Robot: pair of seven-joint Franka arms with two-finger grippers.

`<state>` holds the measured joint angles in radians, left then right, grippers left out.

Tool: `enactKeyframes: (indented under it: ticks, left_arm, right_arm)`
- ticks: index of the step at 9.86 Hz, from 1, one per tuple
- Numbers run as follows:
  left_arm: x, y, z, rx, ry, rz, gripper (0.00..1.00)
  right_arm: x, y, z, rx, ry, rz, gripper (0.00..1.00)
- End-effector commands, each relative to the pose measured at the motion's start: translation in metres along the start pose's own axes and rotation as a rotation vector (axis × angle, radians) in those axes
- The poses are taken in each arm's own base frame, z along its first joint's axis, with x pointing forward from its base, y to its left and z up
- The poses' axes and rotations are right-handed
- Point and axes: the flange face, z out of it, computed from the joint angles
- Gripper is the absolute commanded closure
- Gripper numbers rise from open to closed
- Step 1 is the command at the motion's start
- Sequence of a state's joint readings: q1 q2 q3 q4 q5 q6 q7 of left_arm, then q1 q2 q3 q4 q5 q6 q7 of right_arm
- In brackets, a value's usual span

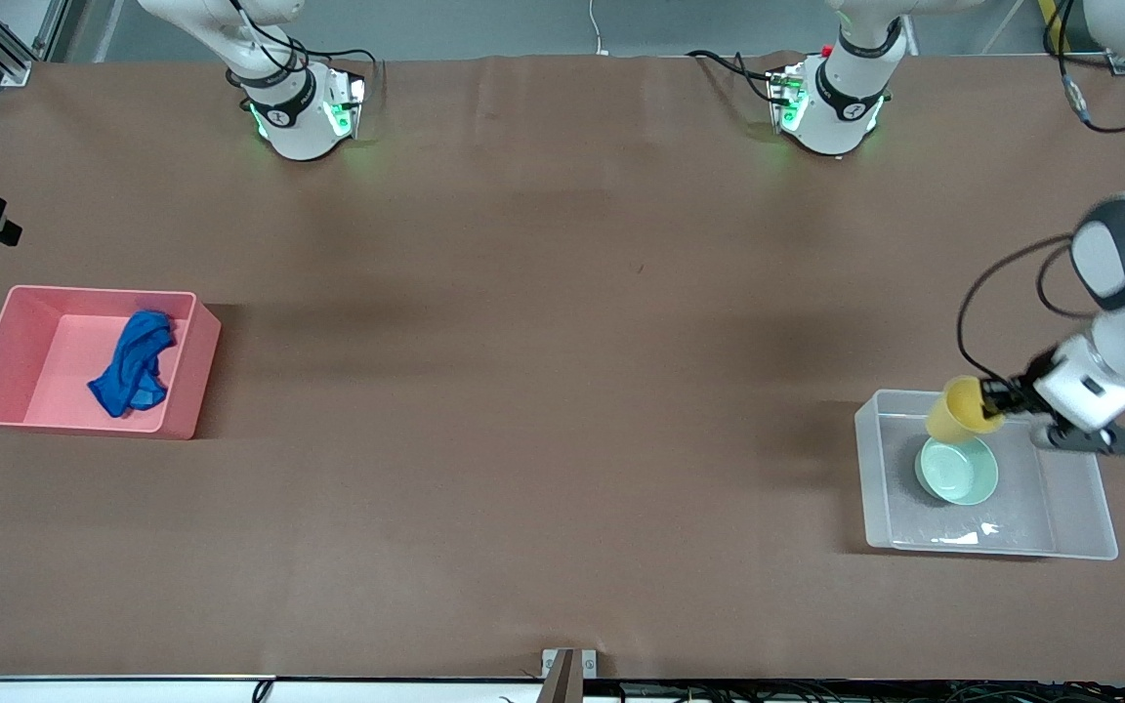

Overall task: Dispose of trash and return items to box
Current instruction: 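Carry the yellow cup with the left gripper and lower it into the bowl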

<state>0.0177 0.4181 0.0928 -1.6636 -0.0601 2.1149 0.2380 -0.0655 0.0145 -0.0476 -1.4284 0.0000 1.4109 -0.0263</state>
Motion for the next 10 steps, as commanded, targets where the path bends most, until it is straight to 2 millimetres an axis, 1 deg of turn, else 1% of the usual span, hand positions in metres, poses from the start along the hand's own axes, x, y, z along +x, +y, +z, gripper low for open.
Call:
enactKeyframes:
  ticks: [1, 2, 4, 5, 6, 7, 8, 9, 10]
  left_arm:
    - [0.021, -0.021, 0.07, 0.012, -0.08, 0.018, 1.0]
    - [0.018, -0.036, 0.085, 0.02, -0.093, 0.016, 1.0]
    - [0.013, -0.045, 0.109, -0.011, -0.11, 0.037, 0.99]
    - [0.014, -0.051, 0.118, -0.014, -0.087, 0.027, 0.98]
    - [0.015, -0.05, 0.123, -0.014, -0.065, 0.02, 0.89]
    - [0.012, -0.054, 0.127, -0.013, -0.072, 0.016, 0.45]
    - [0.009, -0.06, 0.125, -0.009, -0.072, 0.01, 0.04]
    - [0.012, -0.059, 0.1, -0.003, -0.042, 0.01, 0.0]
    - [0.016, -0.056, 0.062, 0.002, 0.012, 0.012, 0.0]
  right_arm:
    - [-0.002, 0.002, 0.0, -0.004, -0.003, 0.001, 0.0]
    - [-0.003, 0.001, 0.0, -0.004, -0.005, 0.0, 0.0]
    - [-0.003, 0.001, 0.0, -0.002, -0.005, 0.001, 0.0]
    - [-0.003, 0.001, 0.0, -0.002, -0.005, 0.0, 0.0]
    - [-0.003, 0.001, 0.0, -0.002, -0.005, -0.003, 0.0]
    - [-0.003, 0.001, 0.0, -0.002, -0.005, -0.011, 0.0]
    - [-0.003, 0.003, 0.0, -0.004, -0.005, -0.009, 0.0]
    - [-0.003, 0.003, 0.0, -0.002, -0.005, -0.01, 0.0]
    - [-0.003, 0.003, 0.0, -0.004, -0.005, -0.009, 0.0]
